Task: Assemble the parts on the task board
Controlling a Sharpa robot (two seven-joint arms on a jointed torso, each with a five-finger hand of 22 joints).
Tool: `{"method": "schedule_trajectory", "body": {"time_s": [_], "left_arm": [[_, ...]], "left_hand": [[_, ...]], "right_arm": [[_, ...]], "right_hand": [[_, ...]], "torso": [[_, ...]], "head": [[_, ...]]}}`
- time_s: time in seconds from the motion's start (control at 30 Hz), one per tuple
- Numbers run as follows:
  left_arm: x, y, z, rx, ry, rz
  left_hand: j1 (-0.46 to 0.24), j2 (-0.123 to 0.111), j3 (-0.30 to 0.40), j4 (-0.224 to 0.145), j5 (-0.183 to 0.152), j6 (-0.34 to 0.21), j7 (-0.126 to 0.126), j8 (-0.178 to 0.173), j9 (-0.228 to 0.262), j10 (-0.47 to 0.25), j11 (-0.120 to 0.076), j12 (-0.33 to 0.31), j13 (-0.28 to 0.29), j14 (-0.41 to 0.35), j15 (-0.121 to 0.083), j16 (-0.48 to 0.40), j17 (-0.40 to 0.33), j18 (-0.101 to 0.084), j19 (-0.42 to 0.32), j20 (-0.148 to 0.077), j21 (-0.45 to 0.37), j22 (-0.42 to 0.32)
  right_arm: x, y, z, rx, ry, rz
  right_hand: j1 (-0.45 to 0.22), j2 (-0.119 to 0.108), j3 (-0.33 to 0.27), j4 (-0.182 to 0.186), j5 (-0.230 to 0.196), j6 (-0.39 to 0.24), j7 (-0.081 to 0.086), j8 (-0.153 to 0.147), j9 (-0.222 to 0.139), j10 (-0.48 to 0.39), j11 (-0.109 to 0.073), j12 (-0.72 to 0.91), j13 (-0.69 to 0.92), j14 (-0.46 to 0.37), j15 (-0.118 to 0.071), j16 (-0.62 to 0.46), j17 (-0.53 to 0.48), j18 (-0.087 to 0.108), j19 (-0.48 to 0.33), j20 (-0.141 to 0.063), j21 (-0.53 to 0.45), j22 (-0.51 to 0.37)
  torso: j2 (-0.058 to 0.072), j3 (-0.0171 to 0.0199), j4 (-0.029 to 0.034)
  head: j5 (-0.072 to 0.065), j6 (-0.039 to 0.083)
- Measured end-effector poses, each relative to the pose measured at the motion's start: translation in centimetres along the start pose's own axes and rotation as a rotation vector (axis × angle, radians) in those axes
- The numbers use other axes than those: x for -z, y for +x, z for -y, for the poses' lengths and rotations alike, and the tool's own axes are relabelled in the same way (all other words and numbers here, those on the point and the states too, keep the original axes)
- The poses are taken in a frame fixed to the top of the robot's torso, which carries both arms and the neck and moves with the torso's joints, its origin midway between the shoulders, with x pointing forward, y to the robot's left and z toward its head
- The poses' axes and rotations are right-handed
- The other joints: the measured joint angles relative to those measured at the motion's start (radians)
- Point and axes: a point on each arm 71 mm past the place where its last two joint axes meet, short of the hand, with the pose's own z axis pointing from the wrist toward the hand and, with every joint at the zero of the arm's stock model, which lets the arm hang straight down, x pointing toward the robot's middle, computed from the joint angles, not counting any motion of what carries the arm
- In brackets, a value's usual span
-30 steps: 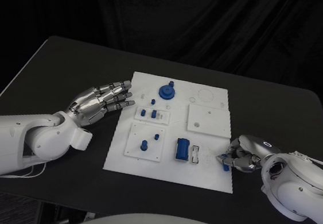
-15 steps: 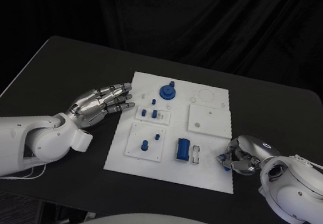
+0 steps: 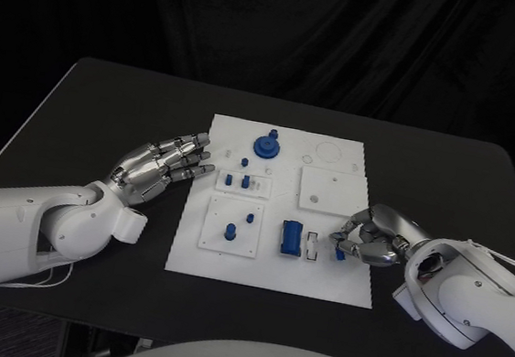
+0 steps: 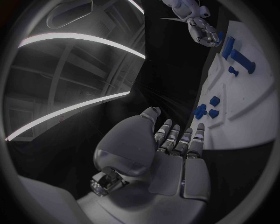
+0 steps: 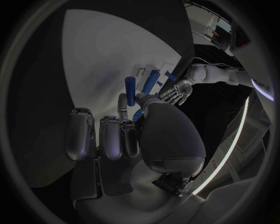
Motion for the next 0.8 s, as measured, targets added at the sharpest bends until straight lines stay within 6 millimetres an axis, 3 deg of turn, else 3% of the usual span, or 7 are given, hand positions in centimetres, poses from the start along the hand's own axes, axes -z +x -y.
{"method": "schedule_trajectory", "body": {"time_s": [0.13, 0.2, 0.4, 0.43, 0.47, 0.63, 0.8], "left_arm": [[-0.1, 0.0, 0.0, 0.0, 0.0, -0.001], [-0.1, 0.1, -0.1, 0.001, -0.001, -0.002], [-0.2, 0.1, -0.1, 0.001, -0.001, -0.003], [-0.2, 0.1, -0.1, 0.001, -0.001, -0.003], [-0.2, 0.1, -0.1, 0.001, -0.002, -0.003], [-0.2, 0.1, -0.2, 0.001, -0.002, -0.003], [-0.2, 0.1, -0.2, 0.002, -0.003, -0.004]], "left_hand": [[0.0, 0.0, 0.0, 0.0, 0.0, 0.0, 0.0, 0.0, 0.0, 0.0, 0.0, 0.0, 0.0, 0.0, 0.0, 0.0, 0.0, 0.0, 0.0, 0.0, 0.0, 0.0], [0.0, 0.0, 0.0, 0.0, 0.0, 0.0, 0.0, 0.0, 0.0, 0.0, 0.0, 0.0, 0.0, 0.0, 0.0, 0.0, 0.0, 0.0, 0.0, 0.0, 0.0, -0.001], [0.0, 0.0, 0.0, 0.0, 0.0, 0.0, 0.0, 0.0, 0.0, 0.0, 0.0, 0.0, 0.0, 0.0, 0.0, 0.0, 0.0, 0.0, 0.0, 0.0, 0.0, -0.001], [0.0, 0.0, 0.0, 0.0, 0.0, 0.0, 0.0, 0.0, 0.0, 0.0, 0.0, 0.0, 0.0, 0.0, 0.0, 0.0, 0.0, 0.0, 0.0, 0.0, 0.0, -0.001], [0.0, 0.0, 0.0, 0.0, 0.0, 0.0, 0.0, 0.0, 0.0, 0.0, 0.0, 0.0, 0.0, 0.0, 0.0, 0.0, 0.0, 0.0, 0.0, 0.0, 0.0, -0.001], [0.0, 0.0, 0.0, 0.0, 0.0, 0.0, 0.0, 0.0, 0.0, 0.0, 0.0, 0.0, 0.0, 0.0, 0.0, 0.0, 0.0, 0.0, 0.0, 0.0, 0.0, -0.001], [0.0, 0.0, 0.0, 0.0, 0.0, 0.0, 0.0, 0.0, 0.0, 0.0, 0.0, 0.0, 0.0, 0.0, 0.0, 0.0, 0.0, 0.0, 0.0, 0.0, 0.0, -0.001]], "right_arm": [[-0.6, 0.4, -0.5, -0.069, -0.003, -0.024], [-0.9, 0.5, -0.6, -0.097, -0.004, -0.032], [-1.6, 0.7, -0.8, -0.141, -0.002, -0.046], [-1.6, 0.8, -0.8, -0.143, -0.002, -0.047], [-1.7, 0.8, -0.8, -0.146, -0.001, -0.048], [-2.0, 1.1, -0.7, -0.148, 0.004, -0.057], [-2.2, 1.4, -0.7, -0.138, 0.003, -0.065]], "right_hand": [[-0.009, 0.009, 0.004, 0.004, 0.0, -0.005, -0.002, 0.001, 0.005, 0.0, 0.0, 0.0, 0.0, 0.0, 0.0, -0.004, 0.0, 0.0, 0.0, 0.0, -0.004, 0.0], [-0.024, 0.005, 0.047, -0.033, -0.001, -0.007, 0.0, 0.002, 0.006, 0.0, 0.0, 0.0, 0.0, 0.0, 0.0, -0.004, 0.0, 0.0, 0.0, 0.0, -0.004, 0.0], [-0.061, 0.016, 0.047, -0.033, 0.024, -0.009, -0.002, 0.01, 0.008, 0.0, 0.0, 0.0, 0.0, 0.0, 0.0, -0.004, 0.0, 0.0, 0.0, 0.0, -0.004, 0.0], [-0.067, 0.018, 0.048, -0.034, 0.018, -0.01, -0.004, 0.01, 0.008, 0.0, 0.0, 0.0, 0.0, 0.0, 0.0, -0.004, 0.0, 0.0, 0.0, 0.0, -0.004, 0.0], [-0.075, 0.019, 0.082, -0.069, 0.007, -0.011, -0.003, 0.01, 0.008, 0.0, 0.0, 0.0, 0.001, 0.0, 0.0, -0.004, 0.0, 0.0, 0.0, 0.0, -0.004, 0.0], [-0.106, 0.024, 0.086, -0.087, -0.021, -0.014, 0.0, 0.01, 0.007, 0.0, 0.0, 0.0, 0.001, 0.0, 0.0, -0.008, -0.002, 0.0, 0.0, 0.0, -0.008, 0.0], [-0.124, 0.032, 0.076, -0.099, -0.084, -0.01, -0.004, 0.01, -0.002, 0.0, 0.0, 0.0, 0.001, 0.0, 0.0, -0.008, -0.004, 0.0, 0.0, 0.0, -0.012, 0.0]], "torso": [[0.0, -0.0012, 0.0009], [0.0, -0.0015, 0.0009], [0.0, -0.0016, 0.0], [0.0, -0.0016, -0.0005], [0.0, -0.0016, -0.0006], [0.0, -0.0014, -0.0005], [0.0, -0.0014, -0.0001]], "head": [[-0.003, 0.0], [-0.004, 0.0], [-0.003, 0.0], [-0.002, 0.0], [-0.001, 0.0], [-0.003, 0.0], [-0.003, 0.0]]}}
